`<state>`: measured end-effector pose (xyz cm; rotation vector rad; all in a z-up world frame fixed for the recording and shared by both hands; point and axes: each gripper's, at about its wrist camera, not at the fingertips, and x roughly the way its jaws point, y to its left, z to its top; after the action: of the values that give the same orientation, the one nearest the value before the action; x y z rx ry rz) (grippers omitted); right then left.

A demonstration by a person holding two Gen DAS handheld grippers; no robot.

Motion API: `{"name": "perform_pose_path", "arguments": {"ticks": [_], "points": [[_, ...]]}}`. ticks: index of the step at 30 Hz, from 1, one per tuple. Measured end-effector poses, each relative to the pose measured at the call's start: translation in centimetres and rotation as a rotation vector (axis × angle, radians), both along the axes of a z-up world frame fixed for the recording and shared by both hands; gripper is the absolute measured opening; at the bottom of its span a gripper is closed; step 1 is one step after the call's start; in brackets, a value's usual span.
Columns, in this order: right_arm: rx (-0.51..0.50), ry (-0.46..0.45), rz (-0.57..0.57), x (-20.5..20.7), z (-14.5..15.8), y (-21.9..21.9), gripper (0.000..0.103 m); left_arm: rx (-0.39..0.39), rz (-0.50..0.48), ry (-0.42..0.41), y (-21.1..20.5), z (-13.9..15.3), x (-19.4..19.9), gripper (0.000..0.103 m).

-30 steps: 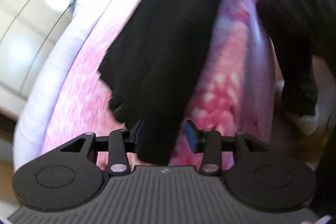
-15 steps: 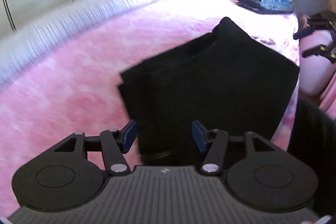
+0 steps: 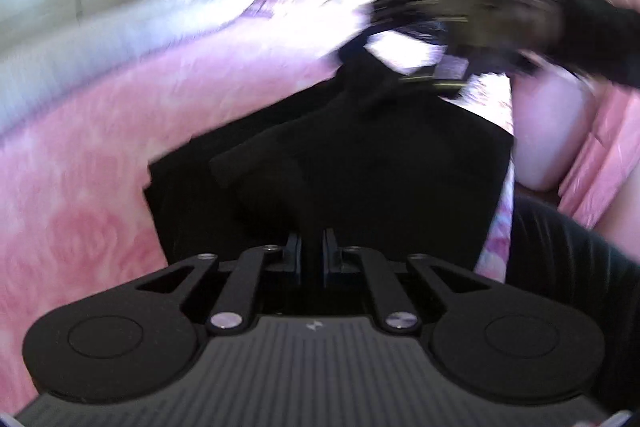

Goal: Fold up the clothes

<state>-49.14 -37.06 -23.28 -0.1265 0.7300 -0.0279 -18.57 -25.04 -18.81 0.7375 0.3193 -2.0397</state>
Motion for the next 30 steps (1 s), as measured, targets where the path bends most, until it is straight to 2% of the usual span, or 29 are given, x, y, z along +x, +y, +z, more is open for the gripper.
{"name": "perform_pose_path", "arguments": {"ticks": [3, 6, 7, 8, 9, 11, 14, 15, 16, 19, 23, 26, 30], "points": [[0.064, 0.070, 0.078, 3.5, -1.3, -2.4, 0.074, -0.098, -0.080, -0.093, 2.5, -0.5, -1.1, 0.006], [0.137, 0.171, 0.170, 5.9, -3.3, -3.6, 0.074, -0.133, -0.082, -0.147, 3.3, -1.2, -1.6, 0.006], [0.177, 0.194, 0.185, 6.3, -3.7, -4.0, 0.055, -0.141, -0.073, -0.155, 3.3, -1.3, -1.6, 0.006], [0.221, 0.213, 0.197, 6.6, -4.0, -4.3, 0.008, -0.151, -0.057, -0.155, 3.1, -1.2, -1.5, 0.006], [0.236, 0.213, 0.198, 6.5, -3.9, -4.5, 0.004, -0.162, -0.038, -0.153, 2.8, -0.9, -1.2, 0.006], [0.198, 0.161, 0.172, 5.5, -2.6, -4.5, 0.003, -0.172, 0.006, -0.139, 2.0, -0.5, -0.7, 0.007], [0.139, 0.056, 0.094, 3.9, -0.2, -5.3, 0.003, -0.139, 0.101, -0.075, -0.9, 0.1, 0.6, 0.008], [0.121, 0.033, 0.064, 3.6, 0.4, -5.8, 0.003, -0.091, 0.134, -0.038, -2.1, 0.1, 1.4, 0.010], [0.106, 0.041, 0.056, 3.6, 0.4, -6.0, 0.004, -0.032, 0.161, 0.007, -3.1, 0.0, 2.5, 0.014], [0.057, 0.090, 0.071, 3.4, -0.4, -5.8, 0.004, 0.023, 0.242, 0.089, -2.6, 0.1, 6.1, 0.027], [0.030, 0.026, 0.099, 0.8, -0.9, -4.3, 0.004, 0.131, 0.356, 0.274, -0.1, -0.5, 11.5, 0.029], [0.039, -0.019, 0.075, -0.4, -1.6, -3.9, 0.004, 0.197, 0.368, 0.378, -0.2, -1.6, 13.5, 0.029], [0.026, -0.009, 0.028, 0.2, -2.1, -3.1, 0.005, 0.285, 0.291, 0.463, -2.9, -3.6, 13.3, 0.030]]}}
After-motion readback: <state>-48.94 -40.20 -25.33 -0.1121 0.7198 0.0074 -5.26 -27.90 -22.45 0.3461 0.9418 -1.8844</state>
